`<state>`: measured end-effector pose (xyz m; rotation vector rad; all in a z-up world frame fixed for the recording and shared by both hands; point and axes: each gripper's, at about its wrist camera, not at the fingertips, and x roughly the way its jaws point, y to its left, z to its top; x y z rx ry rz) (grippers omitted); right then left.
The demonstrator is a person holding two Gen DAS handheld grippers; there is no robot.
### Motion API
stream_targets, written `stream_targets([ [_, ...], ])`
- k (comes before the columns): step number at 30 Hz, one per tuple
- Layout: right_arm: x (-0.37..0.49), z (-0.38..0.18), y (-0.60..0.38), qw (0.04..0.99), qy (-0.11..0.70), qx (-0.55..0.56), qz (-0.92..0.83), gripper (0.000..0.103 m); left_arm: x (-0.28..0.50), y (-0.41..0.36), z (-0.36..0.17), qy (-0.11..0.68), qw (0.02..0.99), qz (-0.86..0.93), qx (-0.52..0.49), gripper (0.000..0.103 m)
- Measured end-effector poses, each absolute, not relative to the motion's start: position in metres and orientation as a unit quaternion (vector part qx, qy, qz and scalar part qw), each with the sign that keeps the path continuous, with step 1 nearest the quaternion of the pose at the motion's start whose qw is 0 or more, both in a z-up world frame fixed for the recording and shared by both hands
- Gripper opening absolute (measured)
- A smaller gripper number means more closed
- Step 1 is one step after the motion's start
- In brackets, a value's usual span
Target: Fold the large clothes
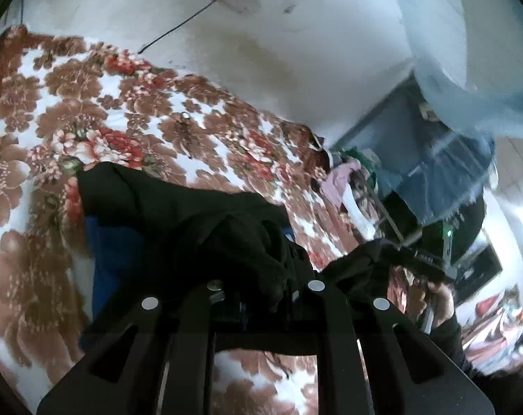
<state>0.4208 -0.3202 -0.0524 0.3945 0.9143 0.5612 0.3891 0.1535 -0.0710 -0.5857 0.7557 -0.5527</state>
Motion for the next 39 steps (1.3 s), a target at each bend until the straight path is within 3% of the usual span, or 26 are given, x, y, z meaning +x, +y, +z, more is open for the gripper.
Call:
stream_targets([
  [10,0.577,-0.109,-0.326,0.810,0.496,0.230,0.211,0.015,0.524,0.201,-0.120,0.395,0.821,-0.214,-0.352,0.013],
  [15,0.641,-0.165,-0.326,0.781,0.536,0.262,0.183,0.015,0.587,0.221,-0.176,0.440,0.788,-0.177,-0.391,0.014],
  [20,0.683,-0.212,-0.311,0.775,0.570,0.217,0.164,0.015,0.623,0.218,-0.224,0.479,0.776,-0.153,-0.381,0.014],
  [26,0.717,-0.246,-0.300,0.772,0.586,0.184,0.165,0.019,0.654,0.224,-0.264,0.502,0.760,-0.128,-0.393,0.024],
  [28,0.720,-0.250,-0.298,0.766,0.594,0.187,0.159,0.031,0.659,0.222,-0.264,0.504,0.758,-0.132,-0.392,0.037],
  [29,0.718,-0.248,-0.297,0.766,0.592,0.190,0.164,0.042,0.657,0.220,-0.261,0.498,0.757,-0.143,-0.399,0.064],
  [30,0.715,-0.244,-0.294,0.770,0.586,0.186,0.172,0.061,0.657,0.218,-0.257,0.495,0.757,-0.151,-0.399,0.081],
  [31,0.711,-0.237,-0.290,0.778,0.577,0.174,0.177,0.069,0.656,0.215,-0.254,0.497,0.758,-0.156,-0.393,0.084],
  [33,0.702,-0.222,-0.285,0.798,0.558,0.149,0.174,0.076,0.654,0.214,-0.247,0.500,0.760,-0.154,-0.386,0.091],
  [34,0.699,-0.217,-0.284,0.802,0.551,0.146,0.175,0.091,0.651,0.218,-0.241,0.499,0.762,-0.145,-0.387,0.093],
  [35,0.694,-0.208,-0.284,0.811,0.541,0.143,0.172,0.098,0.647,0.225,-0.235,0.496,0.765,-0.130,-0.389,0.095],
  [39,0.672,-0.169,-0.282,0.843,0.500,0.112,0.164,0.099,0.628,0.248,-0.198,0.470,0.787,-0.098,-0.386,0.095],
])
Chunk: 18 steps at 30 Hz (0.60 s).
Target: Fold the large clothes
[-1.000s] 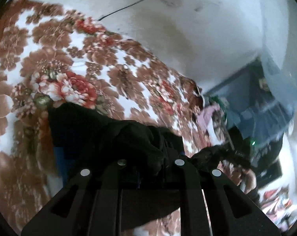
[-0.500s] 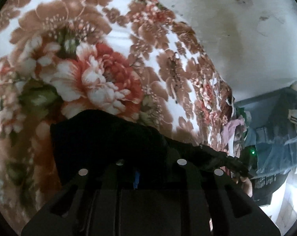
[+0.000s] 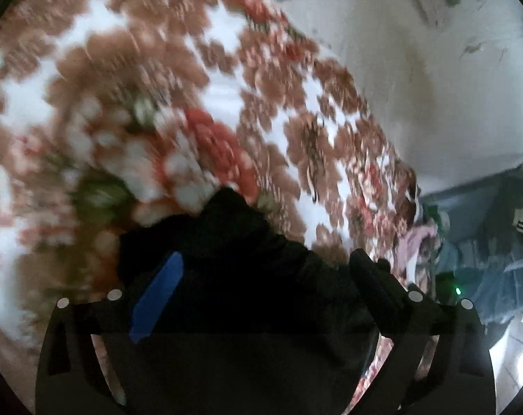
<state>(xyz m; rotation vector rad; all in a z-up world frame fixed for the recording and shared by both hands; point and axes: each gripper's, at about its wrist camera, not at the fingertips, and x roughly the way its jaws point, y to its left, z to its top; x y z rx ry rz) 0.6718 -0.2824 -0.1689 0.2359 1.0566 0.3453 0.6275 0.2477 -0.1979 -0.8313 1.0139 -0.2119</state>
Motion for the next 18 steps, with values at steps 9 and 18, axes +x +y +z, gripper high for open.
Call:
stream_targets([
  [9,0.541,-0.127,-0.178,0.936,0.299,-0.159,0.096,0.099,0.523,0.147,-0.111,0.345,0.934,0.014,-0.092,0.098],
  [18,0.502,-0.221,-0.113,0.901,0.363,-0.208,0.114,0.097,0.497,0.025,-0.195,0.393,0.918,-0.035,0.024,0.098],
])
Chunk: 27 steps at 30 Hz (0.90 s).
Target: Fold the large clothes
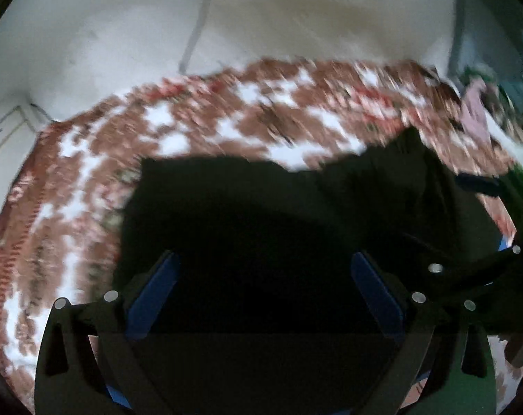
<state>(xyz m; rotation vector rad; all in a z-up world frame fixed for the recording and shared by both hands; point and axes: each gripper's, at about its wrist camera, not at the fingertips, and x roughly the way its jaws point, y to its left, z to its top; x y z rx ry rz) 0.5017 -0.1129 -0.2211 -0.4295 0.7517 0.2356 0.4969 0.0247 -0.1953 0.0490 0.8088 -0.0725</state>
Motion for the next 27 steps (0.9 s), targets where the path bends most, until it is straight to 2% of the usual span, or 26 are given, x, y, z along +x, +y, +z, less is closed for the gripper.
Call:
stream_targets([
  [4,0.526,-0.246,-0.127,0.893,0.393,-0.202,0.087,0.097,0.521,0.021,-0.225,0.424,0.903,-0.016,0.067,0.098],
  [13,0.556,-0.264,-0.183,0.896,0.392,-0.199,0.063,0.098,0.538,0.086,-0.257,0.452,0.891,0.008,0.041,0.099],
  [18,0.565,-0.260,-0.220,0.898,0.388,-0.203,0.032,0.098,0.534,0.121,-0.257,0.451,0.892,0.035,0.031,0.099],
  [23,0.567,-0.253,-0.248,0.901,0.404,-0.156,0.025,0.098,0.524,0.151,-0.248,0.456,0.887,0.068,0.002,0.097],
  [27,0.537,-0.219,-0.240,0.920,0.372,-0.121,0.034,0.098,0.476,0.157,-0.207,0.405,0.911,0.060,-0.043,0.098],
])
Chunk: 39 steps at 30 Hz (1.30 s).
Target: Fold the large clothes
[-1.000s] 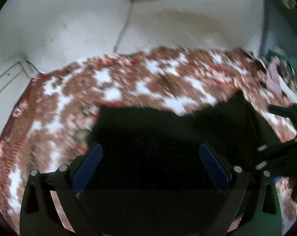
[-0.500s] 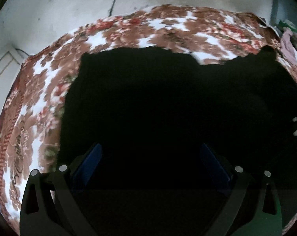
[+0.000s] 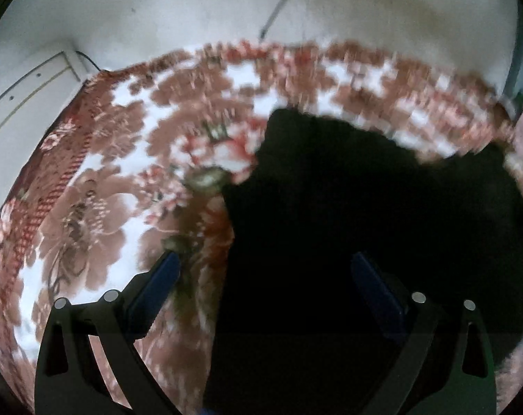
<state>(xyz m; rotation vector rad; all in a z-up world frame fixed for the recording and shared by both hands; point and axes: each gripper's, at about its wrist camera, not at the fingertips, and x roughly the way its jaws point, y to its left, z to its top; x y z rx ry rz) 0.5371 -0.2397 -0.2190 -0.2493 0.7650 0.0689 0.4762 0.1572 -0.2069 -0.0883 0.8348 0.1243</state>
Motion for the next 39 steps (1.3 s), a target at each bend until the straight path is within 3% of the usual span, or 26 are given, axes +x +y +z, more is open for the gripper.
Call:
stream_targets([
  [6,0.491,-0.190,-0.212,0.926,0.358,-0.099,0.063,0.098,0.389,0.162,-0.180,0.376,0.913,0.029,-0.153,0.098],
  [15,0.434,-0.190,-0.185,0.918,0.378,-0.101,0.070,0.098,0.307,0.134,-0.240,0.367,0.880,0.013,-0.302,0.098],
  [26,0.417,-0.189,-0.179,0.914,0.386,-0.100,0.073,0.098,0.325,0.115,-0.292,0.355,0.866,0.010,-0.351,0.097],
  [39,0.447,-0.216,-0.189,0.900,0.426,-0.077,0.046,0.098,0.361,0.124,-0.305,0.305,0.862,-0.001,-0.406,0.098],
])
